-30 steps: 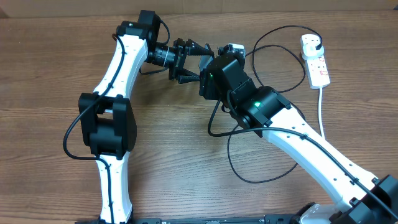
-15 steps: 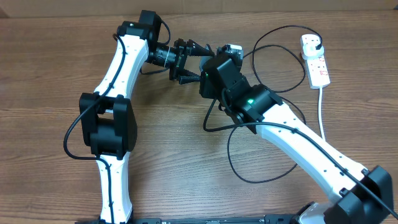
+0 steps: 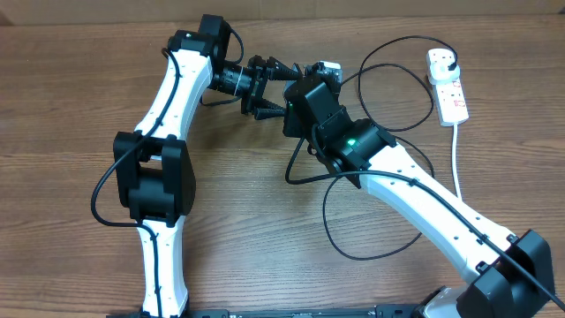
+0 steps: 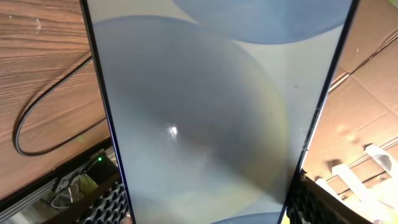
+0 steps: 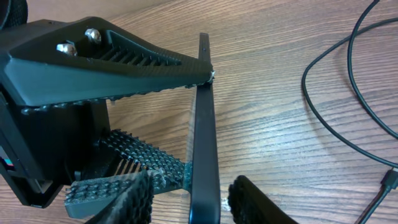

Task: Plug charger to phone and switch on socket

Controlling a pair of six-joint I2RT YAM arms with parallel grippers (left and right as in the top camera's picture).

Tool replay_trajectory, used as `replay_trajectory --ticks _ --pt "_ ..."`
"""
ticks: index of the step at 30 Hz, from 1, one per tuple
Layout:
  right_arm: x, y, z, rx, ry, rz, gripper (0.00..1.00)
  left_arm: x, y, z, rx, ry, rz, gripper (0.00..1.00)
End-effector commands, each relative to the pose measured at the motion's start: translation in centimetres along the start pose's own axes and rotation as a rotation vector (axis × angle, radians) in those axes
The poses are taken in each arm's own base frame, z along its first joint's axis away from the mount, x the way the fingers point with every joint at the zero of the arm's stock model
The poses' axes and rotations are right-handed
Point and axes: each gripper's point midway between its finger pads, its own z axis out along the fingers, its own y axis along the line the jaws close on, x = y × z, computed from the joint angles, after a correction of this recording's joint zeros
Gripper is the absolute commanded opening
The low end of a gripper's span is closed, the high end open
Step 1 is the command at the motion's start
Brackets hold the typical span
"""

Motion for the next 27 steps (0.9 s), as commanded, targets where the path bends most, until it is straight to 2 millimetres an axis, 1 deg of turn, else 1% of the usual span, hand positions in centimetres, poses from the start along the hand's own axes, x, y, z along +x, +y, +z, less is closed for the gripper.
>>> replay_trajectory --ticks 1,8,19,22,27 --pt "-1.34 0.58 -0.6 -0.01 -0.041 0.004 0.36 0.49 -1.06 0.14 0.024 0.021 0.031 0.57" --pt "-1.49 0.71 -0.47 -0.013 -0.049 0.006 0.27 0.5 -1.07 0.14 0.024 0.021 0.038 0.57" --pt "-1.65 0.44 -0.34 0.004 -0.06 0.006 0.24 0.54 -1.11 0.13 0.027 0.024 0.045 0.58" --pt "-1.65 0.45 -0.34 0.003 -0.06 0.007 0.19 0.55 -1.1 0.13 0.027 0.024 0.048 0.58" --pt "-1.66 0.45 -0.34 0.003 -0.06 0.01 0.16 0.54 -1.11 0.13 0.027 0.024 0.048 0.58"
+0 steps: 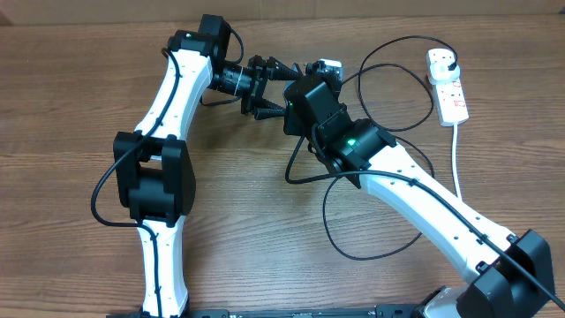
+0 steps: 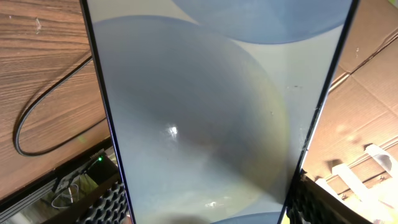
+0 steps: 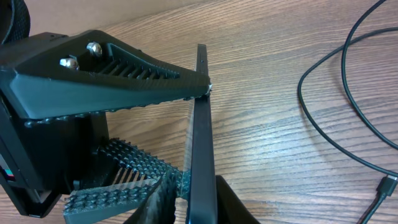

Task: Plug charger to phone and switch on socket

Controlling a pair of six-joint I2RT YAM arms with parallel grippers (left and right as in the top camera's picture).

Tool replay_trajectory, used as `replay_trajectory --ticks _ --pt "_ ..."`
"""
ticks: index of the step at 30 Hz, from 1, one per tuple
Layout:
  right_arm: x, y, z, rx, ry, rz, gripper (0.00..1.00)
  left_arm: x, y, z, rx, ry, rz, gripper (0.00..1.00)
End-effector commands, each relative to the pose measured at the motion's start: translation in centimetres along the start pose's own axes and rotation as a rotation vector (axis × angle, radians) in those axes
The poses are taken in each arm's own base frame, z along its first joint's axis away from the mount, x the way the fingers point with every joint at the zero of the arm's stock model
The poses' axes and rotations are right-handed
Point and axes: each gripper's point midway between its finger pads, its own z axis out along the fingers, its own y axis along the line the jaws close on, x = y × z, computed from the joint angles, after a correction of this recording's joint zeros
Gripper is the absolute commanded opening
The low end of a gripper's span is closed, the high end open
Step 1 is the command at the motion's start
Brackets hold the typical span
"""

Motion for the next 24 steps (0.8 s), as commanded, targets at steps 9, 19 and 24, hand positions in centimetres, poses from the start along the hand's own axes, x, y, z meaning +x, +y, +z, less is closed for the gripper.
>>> replay_trajectory --ticks 9,19,24 --pt "-1.03 0.48 -0.31 -0.004 -0.03 0.011 0.12 0.55 -1.11 0.13 0.027 0.024 0.056 0.6" --pt "-0.96 0.43 -0.3 -0.002 -0.027 0.032 0.04 0.5 -1.15 0.13 0.028 0.022 0.072 0.62" --pt "-0.94 0.43 -0.31 -0.002 -0.026 0.032 0.04 0.32 -1.33 0.13 0.032 0.017 0.095 0.65"
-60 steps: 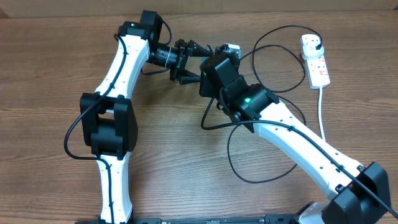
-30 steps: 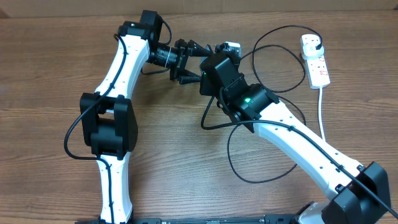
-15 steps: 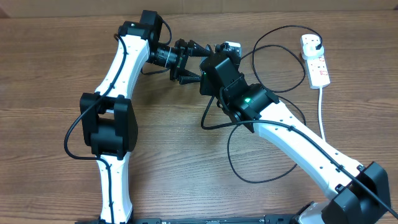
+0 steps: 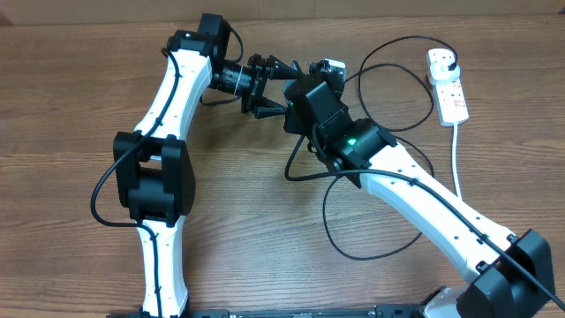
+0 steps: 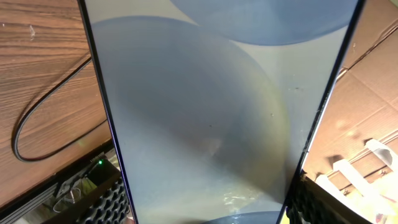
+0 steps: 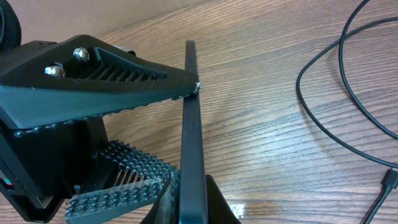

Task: Plug charger to phone and switch on socket

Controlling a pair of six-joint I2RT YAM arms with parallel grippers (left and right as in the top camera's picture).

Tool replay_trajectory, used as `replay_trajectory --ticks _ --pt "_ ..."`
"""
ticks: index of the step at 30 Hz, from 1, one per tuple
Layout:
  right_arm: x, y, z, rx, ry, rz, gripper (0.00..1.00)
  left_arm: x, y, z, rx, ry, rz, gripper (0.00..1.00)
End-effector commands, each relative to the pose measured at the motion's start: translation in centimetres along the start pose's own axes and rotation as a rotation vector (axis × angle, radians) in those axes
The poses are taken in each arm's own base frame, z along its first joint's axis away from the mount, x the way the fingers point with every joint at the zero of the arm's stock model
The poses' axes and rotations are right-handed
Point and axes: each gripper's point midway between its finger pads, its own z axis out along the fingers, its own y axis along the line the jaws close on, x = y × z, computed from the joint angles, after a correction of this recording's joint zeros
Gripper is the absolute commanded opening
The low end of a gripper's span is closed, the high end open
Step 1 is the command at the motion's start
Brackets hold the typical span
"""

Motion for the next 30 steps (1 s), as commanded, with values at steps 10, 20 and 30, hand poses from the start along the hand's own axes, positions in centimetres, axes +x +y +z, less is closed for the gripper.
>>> replay_trajectory --ticks 10,20,30 --pt "-1.3 0.4 -0.4 0.005 -0.045 -0.018 0.04 -2.6 -2.2 -1.2 0.033 -0.094 0.236 0.89" --pt "-5.3 -1.1 -1.5 0.049 -0.103 0.024 0.04 -5.1 -3.1 -8.7 0.128 -0.218 0.444 0.99" --pt "-9.2 0.4 -3.9 -0.159 -0.016 0.131 0.04 3.0 -2.4 -13.3 -0.07 -0.304 0.75 1.0"
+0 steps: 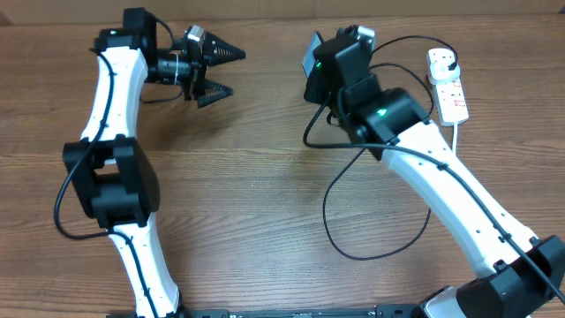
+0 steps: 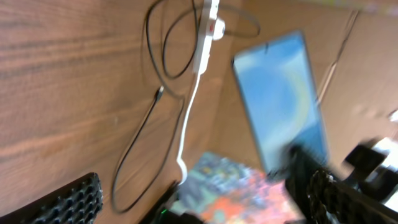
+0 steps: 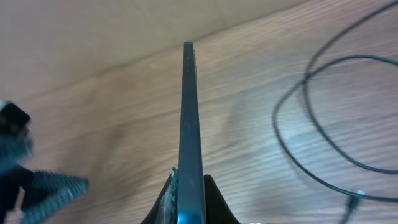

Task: Plug charger to phone and switch on socket

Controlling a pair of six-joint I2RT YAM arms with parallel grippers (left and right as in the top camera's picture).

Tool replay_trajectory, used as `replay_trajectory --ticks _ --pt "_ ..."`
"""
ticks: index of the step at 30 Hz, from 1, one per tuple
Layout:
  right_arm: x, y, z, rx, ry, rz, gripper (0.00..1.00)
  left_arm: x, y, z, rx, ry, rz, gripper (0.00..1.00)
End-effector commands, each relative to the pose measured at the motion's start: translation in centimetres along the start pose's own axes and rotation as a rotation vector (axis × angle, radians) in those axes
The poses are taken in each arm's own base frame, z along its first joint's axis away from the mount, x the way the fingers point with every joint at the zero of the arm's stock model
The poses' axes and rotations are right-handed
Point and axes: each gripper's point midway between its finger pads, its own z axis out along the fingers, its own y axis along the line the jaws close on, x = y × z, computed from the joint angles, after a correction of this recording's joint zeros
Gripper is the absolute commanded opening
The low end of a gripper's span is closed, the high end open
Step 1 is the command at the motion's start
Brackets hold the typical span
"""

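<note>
My right gripper (image 3: 189,198) is shut on the lower edge of the phone (image 3: 189,112), a thin dark slab seen edge-on and held upright. In the overhead view the phone (image 1: 312,67) hangs off the table at the back middle. My left gripper (image 1: 235,71) stands open with nothing in it, well to the left of the phone. The left wrist view is blurred but shows the phone's blue screen (image 2: 281,99). The black charger cable (image 1: 325,212) loops over the table, and its connector end (image 3: 360,194) lies loose. The white socket strip (image 1: 450,88) lies at the back right.
A white lead (image 1: 457,159) runs from the socket strip toward the front. A plug (image 1: 453,60) sits in the strip's far end. The cable loops lie under and around my right arm (image 1: 441,190). Bare wood lies between the two arms.
My left gripper has let go of the phone and now stands open far to the left. My right gripper, shut on the phone, has moved toward the back right.
First my left gripper held the phone upright while my right fingers stood open around its lower edge. The right fingers were then closer, and then shut on the phone. Now only my right gripper holds it, apart from the left.
</note>
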Motion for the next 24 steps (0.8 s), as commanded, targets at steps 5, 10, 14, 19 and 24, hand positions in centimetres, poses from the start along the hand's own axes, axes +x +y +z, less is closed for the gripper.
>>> replay_trajectory --ticks 5,10,14,19,24 --pt "-3.7 2.5 -2.2 -0.318 0.112 0.203 0.04 10.4 -9.1 -4.7 -0.077 0.0 0.564 1.0" --pt "-6.5 2.0 -3.6 -0.525 0.2 0.357 0.04 15.3 -12.0 -7.6 -0.131 -0.055 0.682 1.0" --pt "-7.9 0.9 -4.4 -0.602 0.239 0.416 0.04 15.9 -11.3 -10.3 -0.26 -0.154 0.591 1.0" --pt "-8.3 0.0 -5.0 -0.64 0.272 0.433 0.04 15.3 -7.4 -14.3 -0.453 -0.288 0.352 1.0" --pt "-8.4 0.2 -5.1 -0.646 0.284 0.468 0.04 13.4 -5.4 -12.9 -0.355 -0.288 0.257 1.0"
